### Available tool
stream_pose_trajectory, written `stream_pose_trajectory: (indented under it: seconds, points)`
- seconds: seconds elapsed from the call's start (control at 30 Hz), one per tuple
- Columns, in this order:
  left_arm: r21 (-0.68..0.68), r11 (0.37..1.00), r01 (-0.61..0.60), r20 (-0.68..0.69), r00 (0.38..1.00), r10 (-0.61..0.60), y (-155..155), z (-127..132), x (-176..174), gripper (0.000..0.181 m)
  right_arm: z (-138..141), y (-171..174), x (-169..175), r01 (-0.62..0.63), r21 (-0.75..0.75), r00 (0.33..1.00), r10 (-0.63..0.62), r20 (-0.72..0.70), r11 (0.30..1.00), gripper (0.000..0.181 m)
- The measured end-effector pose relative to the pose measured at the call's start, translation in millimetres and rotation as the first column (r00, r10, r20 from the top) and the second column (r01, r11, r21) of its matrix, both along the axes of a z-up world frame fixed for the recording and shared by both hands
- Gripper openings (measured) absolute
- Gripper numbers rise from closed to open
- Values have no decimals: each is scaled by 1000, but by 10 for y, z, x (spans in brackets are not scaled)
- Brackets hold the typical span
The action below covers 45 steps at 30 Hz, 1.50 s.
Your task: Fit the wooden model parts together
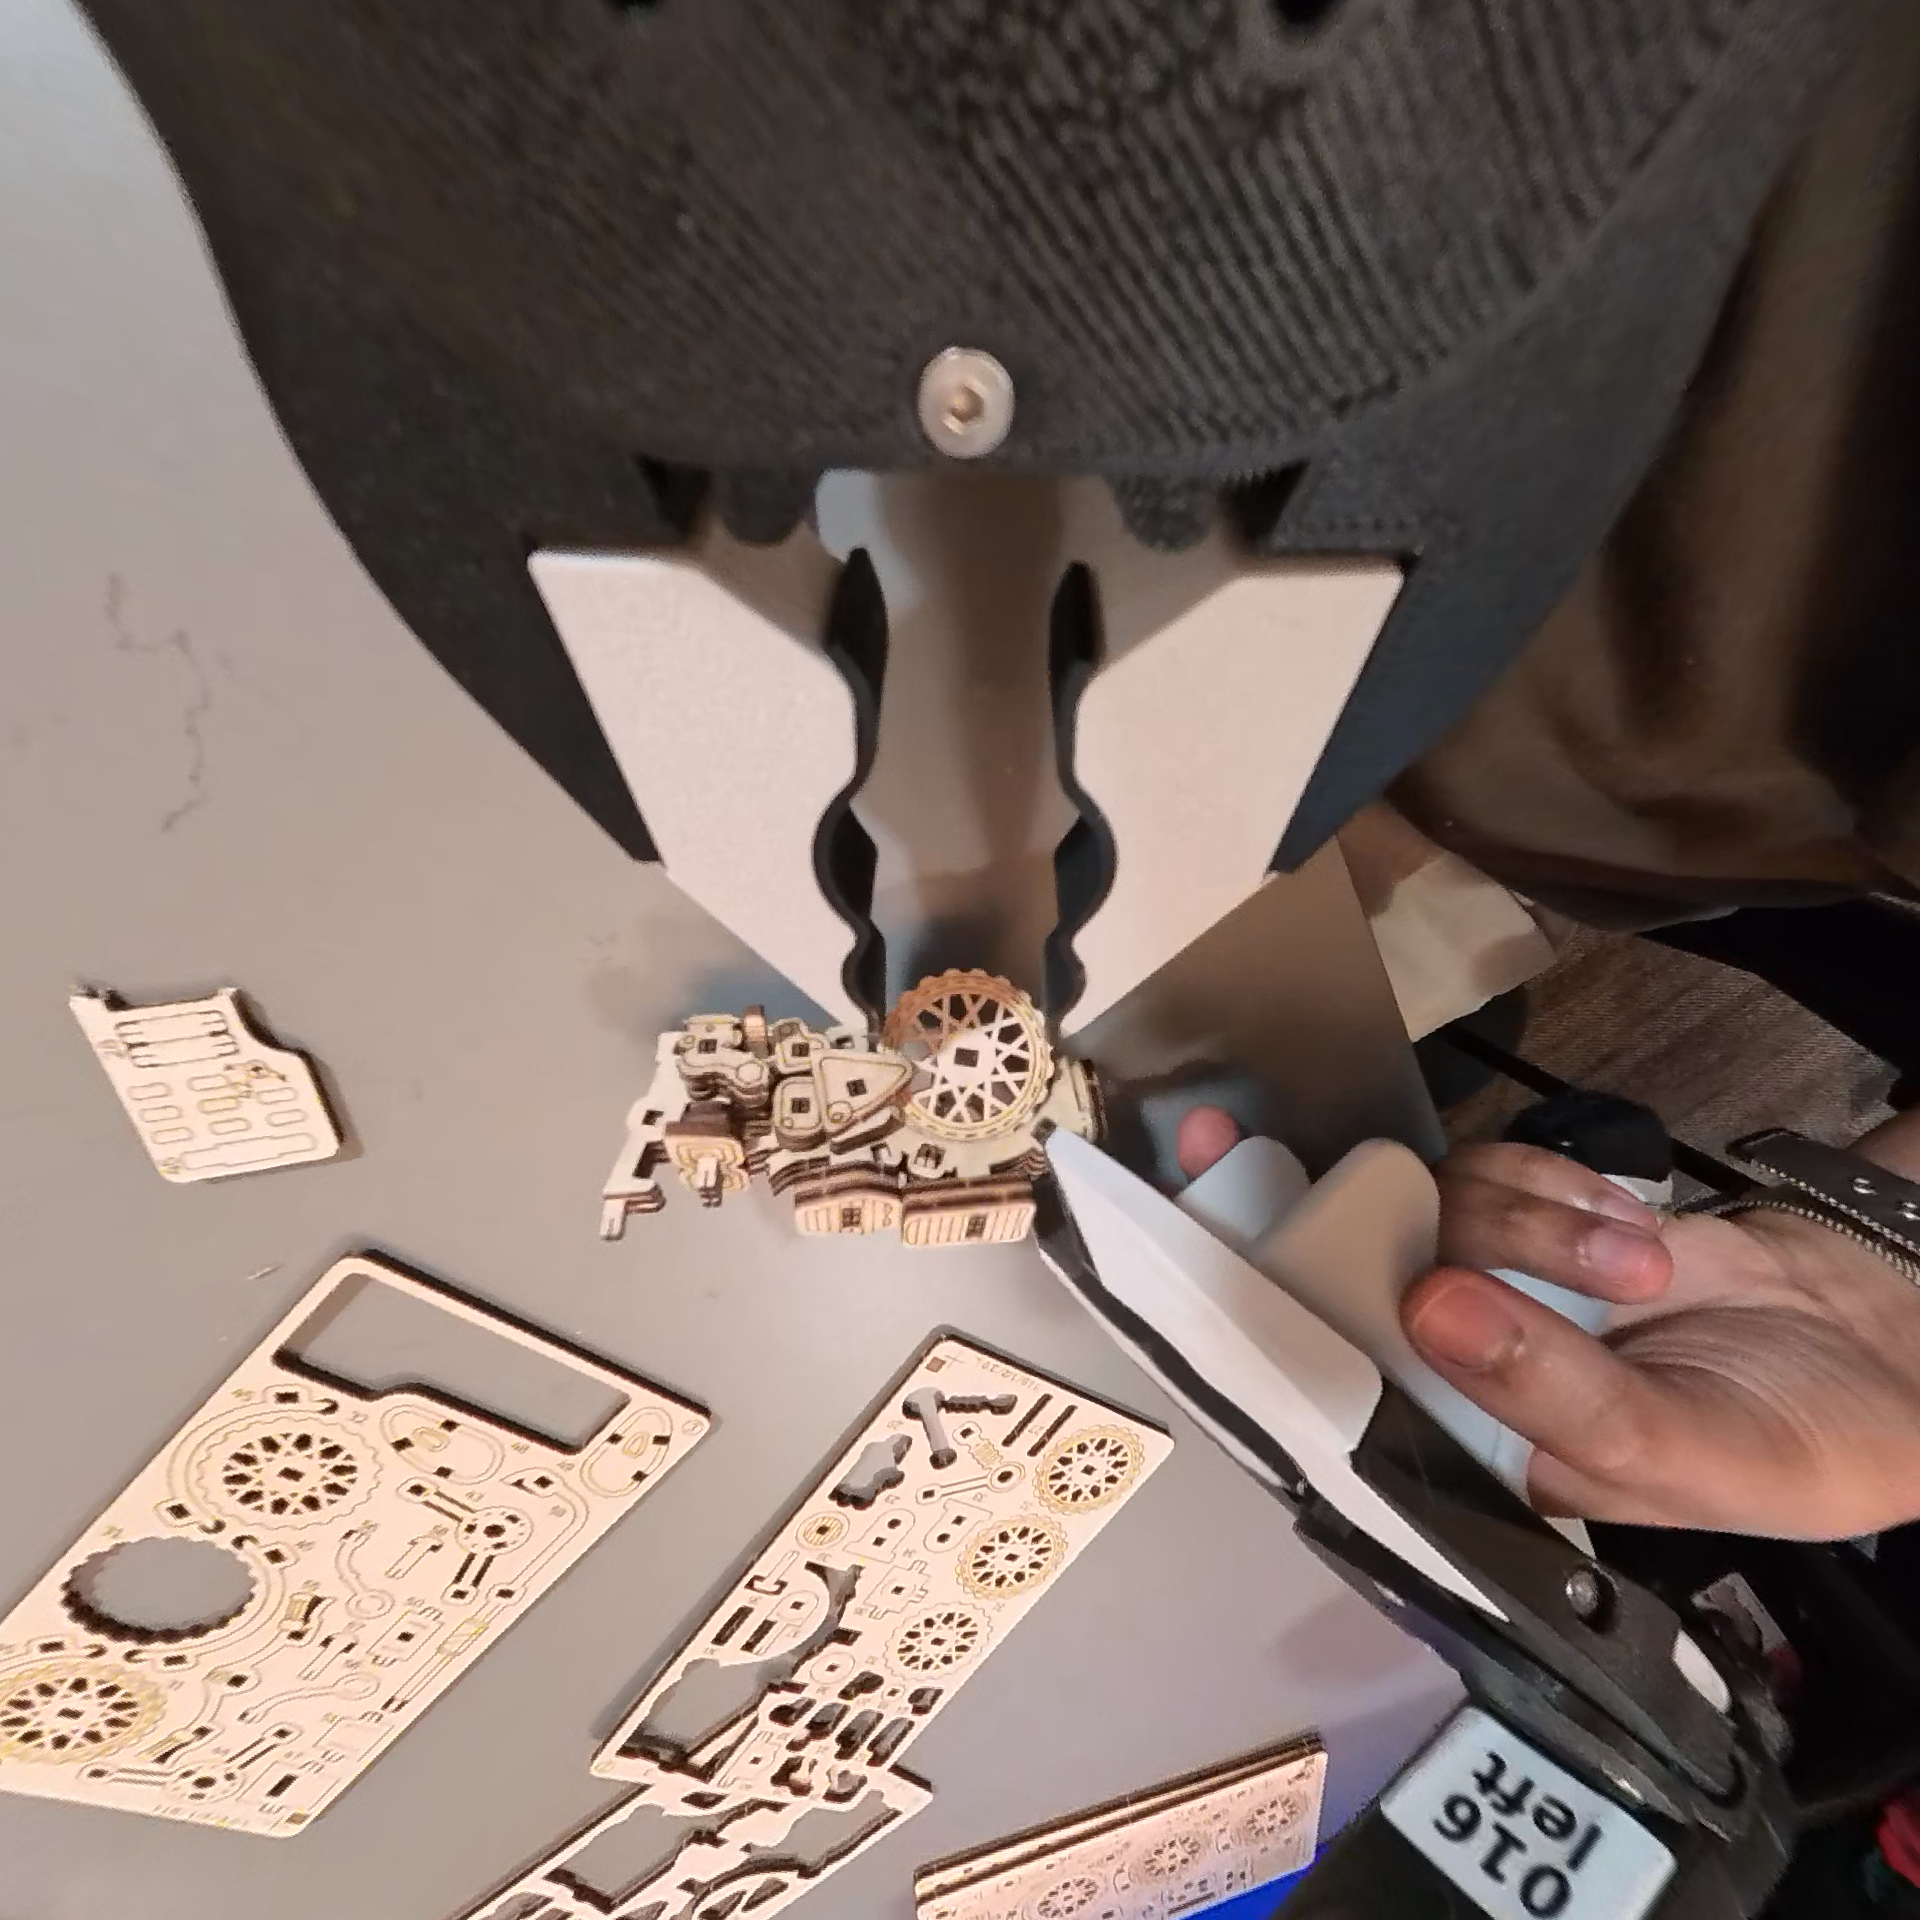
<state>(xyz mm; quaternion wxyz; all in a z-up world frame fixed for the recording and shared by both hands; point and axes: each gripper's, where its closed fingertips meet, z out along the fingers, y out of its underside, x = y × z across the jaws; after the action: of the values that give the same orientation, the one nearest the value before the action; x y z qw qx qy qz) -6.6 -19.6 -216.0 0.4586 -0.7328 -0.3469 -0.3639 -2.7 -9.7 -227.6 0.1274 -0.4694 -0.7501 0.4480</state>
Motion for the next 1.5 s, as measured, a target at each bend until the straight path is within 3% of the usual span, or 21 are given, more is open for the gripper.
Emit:
stream_pose_trajectory:
  seconds: [0.33, 0.77, 0.87, 1.5]
  points:
    - [-85, 996, 14, -112, 993, -23, -47, -35, -6, 25, 1, -6, 20, -12, 1, 1000, 12, -1, 1000, 29]
    - [-115, 988, 102, -137, 984, -118, -30, -75, 101, 25, 25, 30, 57, -21, -18, 1000, 21, -6, 1000, 29]
    - [-129, 986, 103, -140, 983, -121, 10, -103, 84, 18, 22, 13, 64, -45, -10, 999, 45, -9, 999, 29]
    - [75, 996, -56, 186, 982, 41, -6, 69, -109, 15, 300, 119, 34, -63, -90, 989, 50, -140, 994, 28]
